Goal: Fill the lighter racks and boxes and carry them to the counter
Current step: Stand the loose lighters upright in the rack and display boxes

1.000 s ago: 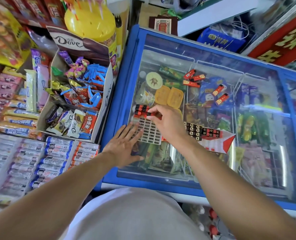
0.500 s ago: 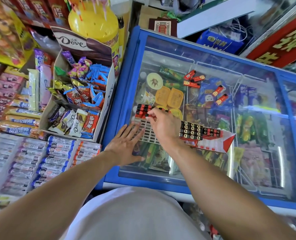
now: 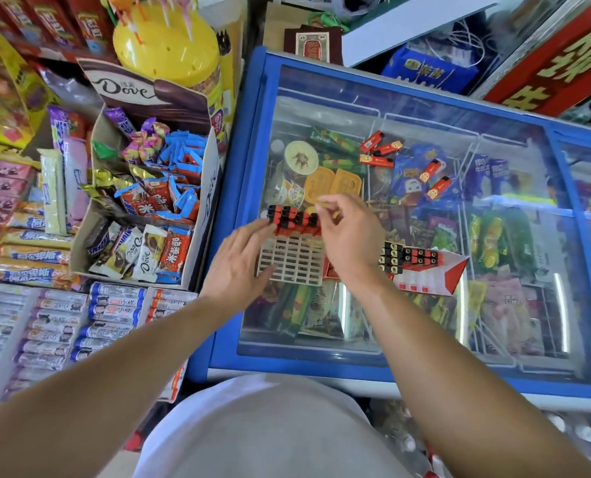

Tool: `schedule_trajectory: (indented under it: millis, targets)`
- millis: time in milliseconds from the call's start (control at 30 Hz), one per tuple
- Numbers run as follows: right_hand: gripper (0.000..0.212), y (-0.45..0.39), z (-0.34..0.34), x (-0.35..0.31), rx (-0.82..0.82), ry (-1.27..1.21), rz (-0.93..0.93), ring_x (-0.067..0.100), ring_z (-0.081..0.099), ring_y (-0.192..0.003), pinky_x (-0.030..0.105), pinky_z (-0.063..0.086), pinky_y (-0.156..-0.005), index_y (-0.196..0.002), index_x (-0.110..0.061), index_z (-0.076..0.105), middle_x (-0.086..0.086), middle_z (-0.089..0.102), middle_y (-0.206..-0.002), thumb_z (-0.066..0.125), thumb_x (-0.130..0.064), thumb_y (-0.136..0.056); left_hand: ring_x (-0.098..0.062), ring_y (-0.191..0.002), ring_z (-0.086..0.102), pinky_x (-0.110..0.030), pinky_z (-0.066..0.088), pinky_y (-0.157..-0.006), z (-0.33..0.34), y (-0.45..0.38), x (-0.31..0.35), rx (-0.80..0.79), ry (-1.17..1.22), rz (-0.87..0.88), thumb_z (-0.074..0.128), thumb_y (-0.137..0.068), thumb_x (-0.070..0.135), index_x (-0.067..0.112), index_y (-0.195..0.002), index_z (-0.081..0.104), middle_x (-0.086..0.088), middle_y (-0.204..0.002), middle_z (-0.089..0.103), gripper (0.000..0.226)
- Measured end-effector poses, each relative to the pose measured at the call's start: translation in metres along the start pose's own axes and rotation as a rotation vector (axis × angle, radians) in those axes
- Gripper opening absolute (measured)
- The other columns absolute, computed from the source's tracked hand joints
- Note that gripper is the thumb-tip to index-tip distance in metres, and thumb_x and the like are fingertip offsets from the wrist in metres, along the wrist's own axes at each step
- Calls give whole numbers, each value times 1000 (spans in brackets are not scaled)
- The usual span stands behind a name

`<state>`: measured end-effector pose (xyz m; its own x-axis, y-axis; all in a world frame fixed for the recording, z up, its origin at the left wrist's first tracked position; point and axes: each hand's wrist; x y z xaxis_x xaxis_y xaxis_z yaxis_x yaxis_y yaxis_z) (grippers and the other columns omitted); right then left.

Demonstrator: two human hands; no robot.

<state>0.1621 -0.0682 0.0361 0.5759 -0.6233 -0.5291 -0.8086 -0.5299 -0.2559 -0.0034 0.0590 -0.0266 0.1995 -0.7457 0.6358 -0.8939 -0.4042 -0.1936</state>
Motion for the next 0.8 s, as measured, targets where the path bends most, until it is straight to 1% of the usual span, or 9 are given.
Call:
schedule_trajectory:
  millis: [100,200,267,400,467,533,600,700,800]
  targets:
    - [14,-22,-12,19,-54,32,65,-4,55,-76,11,42,-60,-108,-27,71,-17,67,-106,66,-25,-95,-26,-137,45,-47,37,-116,-9,-41,6,-2,45,-53,85,-80,21,17,-149,41,-4,-150,45,82]
    - [19,-44,-14,40,-152,44,124,-1,58,-82,15,45,-62,-113,-30,68,-16,65,-111,66,-25,-95,-21,-134,46,-40,38,-114,-17,-75,11,-228,60,-116,84,-83,25,24,-151,40,1,-148,48,81]
    - [23,-58,-9,56,-217,27,174,3,62,-87,28,56,-68,-115,-33,66,-16,64,-113,68,-25,-93,-21,-127,53,-40,47,-105,-16,-87,10,-349,40,-129,82,-85,24,28,-150,43,2,-142,55,76]
    - [36,-83,1,85,-302,75,253,10,67,-100,38,59,-81,-126,-33,62,-11,64,-128,71,-25,-92,-15,-116,61,-40,52,-99,-13,-96,4,-464,74,-193,82,-85,28,32,-142,53,8,-134,62,64]
    - [44,-97,4,98,-338,111,286,19,68,-105,40,58,-86,-135,-29,57,-4,60,-137,69,-21,-93,-12,-111,62,-35,52,-95,-12,-97,4,-468,94,-204,85,-82,34,31,-135,58,14,-126,63,59]
    - [51,-112,8,110,-365,152,317,26,67,-108,43,56,-91,-143,-27,51,2,57,-142,65,-18,-96,-8,-98,61,-30,51,-86,-10,-96,6,-422,97,-197,87,-79,37,31,-125,63,23,-107,61,52]
    - [56,-128,13,122,-400,172,329,28,63,-116,44,53,-97,-149,-27,43,4,52,-147,61,-15,-97,-7,-88,59,-27,49,-80,-9,-96,8,-376,84,-179,88,-78,36,31,-119,67,26,-96,56,46]
    - [59,-147,22,136,-475,287,289,30,46,-137,48,44,-108,-153,-28,38,3,40,-157,58,-17,-98,-13,-83,65,-32,54,-79,-6,-94,7,-352,59,-182,88,-77,37,25,-118,69,16,-99,65,46]
    - [54,-156,28,139,-442,406,243,32,44,-135,49,47,-100,-148,-29,46,7,47,-148,57,-14,-97,-16,-79,66,-39,57,-76,-1,-93,3,-344,64,-192,88,-75,39,22,-113,70,7,-94,70,45]
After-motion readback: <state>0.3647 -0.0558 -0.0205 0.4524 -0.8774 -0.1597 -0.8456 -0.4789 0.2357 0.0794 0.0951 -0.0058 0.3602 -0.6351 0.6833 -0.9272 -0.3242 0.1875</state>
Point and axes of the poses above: each hand's wrist, its own y-axis away from the middle knuckle, its own z-axis out of the palm, x = y × z
